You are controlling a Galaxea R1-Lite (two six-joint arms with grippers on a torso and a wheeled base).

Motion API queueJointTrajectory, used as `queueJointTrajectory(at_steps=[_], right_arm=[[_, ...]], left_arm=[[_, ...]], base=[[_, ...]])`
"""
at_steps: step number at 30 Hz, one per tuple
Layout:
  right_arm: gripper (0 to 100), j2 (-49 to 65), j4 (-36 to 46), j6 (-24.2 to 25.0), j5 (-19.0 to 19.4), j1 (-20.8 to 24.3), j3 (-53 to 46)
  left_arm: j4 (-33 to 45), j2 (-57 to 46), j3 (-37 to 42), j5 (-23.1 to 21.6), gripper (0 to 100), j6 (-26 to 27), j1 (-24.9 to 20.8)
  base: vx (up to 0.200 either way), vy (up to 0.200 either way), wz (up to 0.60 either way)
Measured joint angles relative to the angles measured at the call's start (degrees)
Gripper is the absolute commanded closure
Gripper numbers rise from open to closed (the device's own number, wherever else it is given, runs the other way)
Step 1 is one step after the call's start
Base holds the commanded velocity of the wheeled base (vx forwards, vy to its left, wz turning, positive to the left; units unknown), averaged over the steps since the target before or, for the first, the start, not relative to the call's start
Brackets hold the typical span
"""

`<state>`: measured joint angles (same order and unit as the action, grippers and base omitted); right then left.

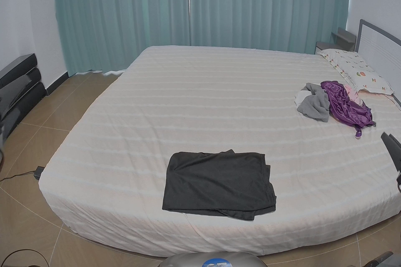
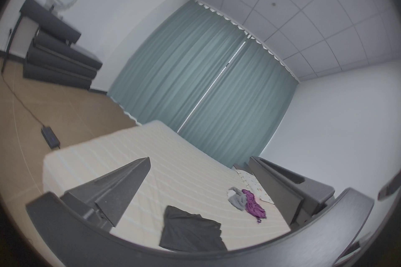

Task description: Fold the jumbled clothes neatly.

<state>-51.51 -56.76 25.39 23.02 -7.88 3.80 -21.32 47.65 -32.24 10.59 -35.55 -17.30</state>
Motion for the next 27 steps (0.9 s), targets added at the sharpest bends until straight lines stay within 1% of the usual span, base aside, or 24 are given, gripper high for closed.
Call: queueJointTrajectory(at_steps=[7,12,14,16,17,19,21,23,27], right_arm=[[0,18.7,26.1,-6.2,1.3,2.2,2.8],[0,29.9,45.5,-11.4,1.4,4.1,7.1],[0,33.8,52.5,-13.8,0.7,4.8,8.7],[0,37.5,57.9,-16.9,-1.7,5.4,10.1],[0,39.4,60.3,-18.4,-3.6,5.8,10.7],[0,42.5,63.3,-20.6,-7.6,6.4,11.2],[0,45.1,64.3,-21.9,-10.7,6.8,10.7],[0,46.8,63.6,-22.7,-12.2,7.1,9.3],[0,49.1,56.7,-24.0,-13.7,7.5,5.3]], left_arm=[[8.8,-14.7,1.0,1.7,0,9.6,3.0],[14.4,-24.2,1.4,1.9,0,16.4,6.8],[16.5,-28.1,1.6,1.8,0,19.7,8.7],[18.5,-32.4,2.0,1.7,0,24.0,10.6],[19.2,-34.6,2.4,1.6,0,26.2,11.5],[19.9,-38.4,3.6,1.7,0,29.3,13.1],[19.2,-41.5,5.8,1.7,0,31.0,14.4],[17.6,-43.4,8.2,1.7,0,32.2,15.1],[11.4,-45.6,15.5,1.4,0,35.0,16.0]], base=[[0.0,0.0,0.0],[0.0,0.0,0.0],[0.0,0.0,0.0],[0.0,0.0,0.0],[0.0,0.0,0.0],[0.0,0.0,0.0],[0.0,0.0,0.0],[0.0,0.0,0.0],[0.0,0.0,0.0]])
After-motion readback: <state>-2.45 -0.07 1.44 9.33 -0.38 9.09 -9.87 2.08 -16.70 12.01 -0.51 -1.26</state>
